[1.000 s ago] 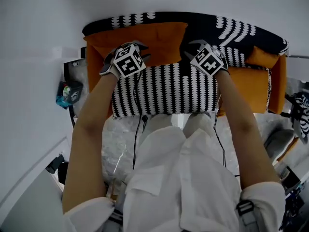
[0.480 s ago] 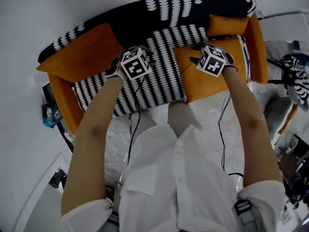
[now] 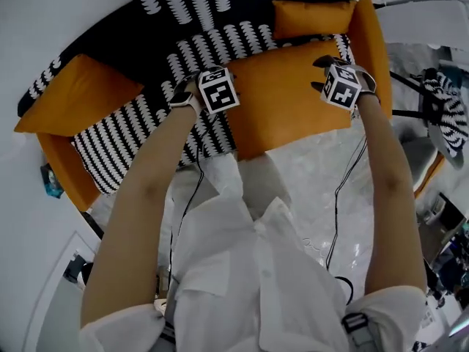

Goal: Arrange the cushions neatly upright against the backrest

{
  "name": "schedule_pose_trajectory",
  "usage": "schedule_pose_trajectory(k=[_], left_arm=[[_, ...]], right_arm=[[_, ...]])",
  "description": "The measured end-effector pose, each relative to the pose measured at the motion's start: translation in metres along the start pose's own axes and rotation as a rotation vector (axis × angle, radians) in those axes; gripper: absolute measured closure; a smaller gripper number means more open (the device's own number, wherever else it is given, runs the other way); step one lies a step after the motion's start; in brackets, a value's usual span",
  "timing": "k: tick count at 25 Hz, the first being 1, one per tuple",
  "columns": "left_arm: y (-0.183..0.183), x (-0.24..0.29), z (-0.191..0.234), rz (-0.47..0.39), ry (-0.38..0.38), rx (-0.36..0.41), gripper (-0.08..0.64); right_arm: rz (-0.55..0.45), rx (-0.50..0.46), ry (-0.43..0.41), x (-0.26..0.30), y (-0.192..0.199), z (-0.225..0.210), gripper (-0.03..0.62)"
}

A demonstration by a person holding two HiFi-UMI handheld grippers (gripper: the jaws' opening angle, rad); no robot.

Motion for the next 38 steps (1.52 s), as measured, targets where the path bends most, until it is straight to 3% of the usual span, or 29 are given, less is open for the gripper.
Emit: schedule_pose_trajectory(k=[6,11,15,22,26,32,38], left_arm=[[-0.001,0.05,0.032,0.032,-0.001,-0.078,0.308],[0.003,0.074,0.051,0.078,-0.021,-0.088,0.283],[0.004,0.088,0.074,0.108,-0.074,-0.088,0.251],[0.009,0.111,0.084,0.155,-0.036,-0.103,0.25],[0.011,0.102,0.073,0.161,-0.018,-0.079,0.334],[0.001,0.093,0.057,0.164,-0.039,-0.056,0.485],[-0.018,0.081,0.026,0.122,0.006,-0.07,0.528]], right_arm=[[0.043,-0.069,-0.037,0.059,0.053,-0.01,0.351],[0.058,-0.139,-0.089,0.1,0.063,-0.015,0.291],[0.062,-0.154,-0.116,0.129,0.063,-0.022,0.282],[0.119,-0.159,-0.212,0.159,0.062,-0.016,0.273],[0.15,-0.161,-0.224,0.151,0.053,-0.012,0.359],[0.194,-0.178,-0.131,0.131,0.056,-0.007,0.534],[0.214,-0.129,-0.095,0.085,0.067,0.001,0.574]])
Point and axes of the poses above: the fingertips, and each gripper's own axes: x forward along the fingers, z to its left, y out of its underside, the point moved 3 cm from there along -x, backward along the fingers, and after that the axes turned 14 degrees about y, right-handed, at the moved point
